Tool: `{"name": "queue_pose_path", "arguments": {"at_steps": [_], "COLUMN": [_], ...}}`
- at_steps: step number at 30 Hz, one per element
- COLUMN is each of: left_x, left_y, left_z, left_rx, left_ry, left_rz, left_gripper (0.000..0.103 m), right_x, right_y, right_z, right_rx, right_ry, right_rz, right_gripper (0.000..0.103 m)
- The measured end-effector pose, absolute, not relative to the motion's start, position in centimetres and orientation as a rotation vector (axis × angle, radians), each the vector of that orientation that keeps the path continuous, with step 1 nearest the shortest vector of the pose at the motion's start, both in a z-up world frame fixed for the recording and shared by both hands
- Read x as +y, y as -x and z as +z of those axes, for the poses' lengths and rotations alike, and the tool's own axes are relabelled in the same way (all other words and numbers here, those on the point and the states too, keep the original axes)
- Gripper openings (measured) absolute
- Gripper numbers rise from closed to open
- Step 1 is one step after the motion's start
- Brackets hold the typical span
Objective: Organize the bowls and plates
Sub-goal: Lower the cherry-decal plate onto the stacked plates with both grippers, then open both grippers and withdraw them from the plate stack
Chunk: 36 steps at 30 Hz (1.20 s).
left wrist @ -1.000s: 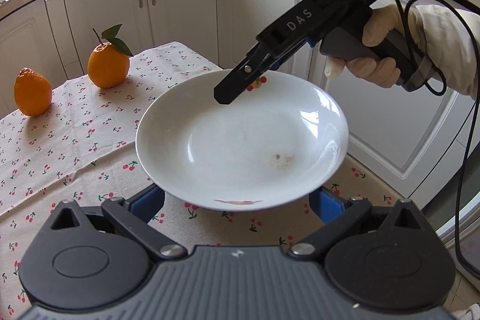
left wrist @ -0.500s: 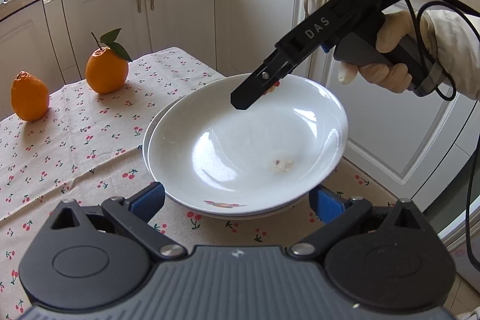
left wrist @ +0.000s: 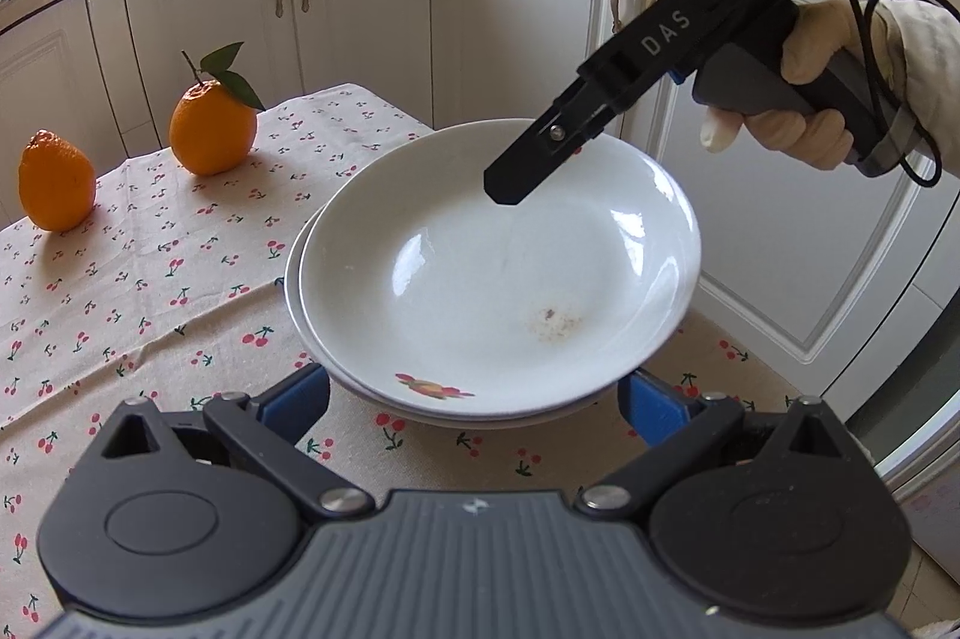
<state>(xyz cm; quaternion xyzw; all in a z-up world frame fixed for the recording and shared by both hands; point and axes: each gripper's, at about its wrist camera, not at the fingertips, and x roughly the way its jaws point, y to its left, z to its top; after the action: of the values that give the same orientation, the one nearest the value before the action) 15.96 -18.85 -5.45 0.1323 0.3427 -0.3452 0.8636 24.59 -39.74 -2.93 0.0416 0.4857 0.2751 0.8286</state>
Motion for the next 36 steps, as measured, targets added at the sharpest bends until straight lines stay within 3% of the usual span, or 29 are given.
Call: {"name": "queue_pose_path", "arguments": {"at_steps": [17, 36], "left_x": [-18.1, -15.4], "left_y": [-15.9, -14.2], "left_z": [-5.3, -3.6], "left_rx": [0.707, 0.661], "left_ry": [-0.255, -0.257], "left_rz": [-0.728, -0.698], "left_gripper": [0.102, 0.102], "right_x": [-38.3, -31.8], "right_y": [-23.6, -18.0], "right_z": [-2.9, -2.0], "right_rx": [1.081, 0.961], "right_ry": [0.034, 0.161], "right_rz": [0.491, 0.362], "right_gripper": [0.100, 0.103]}}
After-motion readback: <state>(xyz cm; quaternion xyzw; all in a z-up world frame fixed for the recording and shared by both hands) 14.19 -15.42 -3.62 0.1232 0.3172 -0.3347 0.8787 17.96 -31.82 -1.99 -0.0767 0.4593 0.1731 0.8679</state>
